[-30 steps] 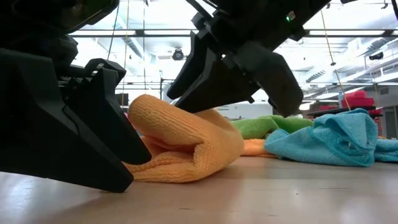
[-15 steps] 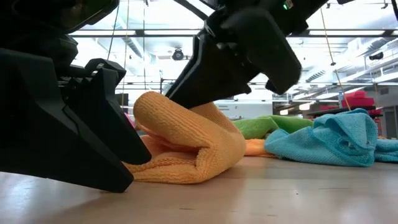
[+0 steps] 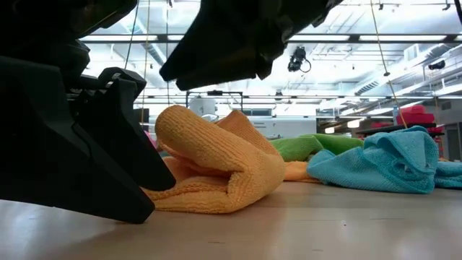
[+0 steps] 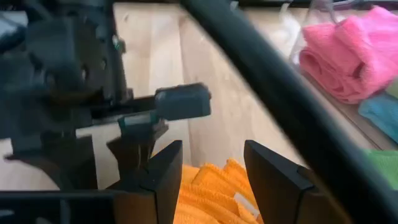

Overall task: Fold microfiber towels
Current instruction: Fold the bottom yellow microfiber towel

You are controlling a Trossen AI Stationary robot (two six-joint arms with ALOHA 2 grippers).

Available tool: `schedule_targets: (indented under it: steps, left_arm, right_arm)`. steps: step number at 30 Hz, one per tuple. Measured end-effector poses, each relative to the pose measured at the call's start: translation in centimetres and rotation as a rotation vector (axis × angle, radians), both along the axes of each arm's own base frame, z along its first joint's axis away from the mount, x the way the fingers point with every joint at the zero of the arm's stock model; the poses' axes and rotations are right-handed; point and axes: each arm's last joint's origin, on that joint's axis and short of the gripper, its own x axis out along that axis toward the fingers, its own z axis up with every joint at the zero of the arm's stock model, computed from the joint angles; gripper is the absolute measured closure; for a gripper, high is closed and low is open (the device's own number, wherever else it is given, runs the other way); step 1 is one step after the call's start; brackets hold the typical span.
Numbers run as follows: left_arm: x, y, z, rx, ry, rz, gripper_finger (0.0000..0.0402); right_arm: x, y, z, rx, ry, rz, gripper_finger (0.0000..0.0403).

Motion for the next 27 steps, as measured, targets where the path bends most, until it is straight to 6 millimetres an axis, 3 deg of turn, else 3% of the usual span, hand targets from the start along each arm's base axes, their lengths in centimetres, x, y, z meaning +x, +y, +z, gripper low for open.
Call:
schedule_targets:
  steps: [14, 19, 25, 27]
  left_arm:
    - [0.0, 0.0, 0.0, 0.000, -0.001, -0.002, 0.0230]
    - [0.1, 0.1, 0.0, 0.001, -0.001, -0.001, 0.0230]
    - [0.1, 0.0, 0.0, -0.002, -0.003, 0.000, 0.0230]
    - [0.1, 0.0, 0.0, -0.003, -0.002, 0.001, 0.0230]
  right_arm:
    - [-3.1, -0.8, -4.1, 0.120, -0.258, -0.050, 0.0233]
    - [-2.8, -0.5, -5.5, 0.094, -0.244, -0.050, 0.0245]
    - [-2.0, -0.2, -9.9, 0.087, -0.154, -0.054, 0.0249]
    - [-1.6, -0.1, -10.4, 0.127, -0.139, -0.061, 0.0249]
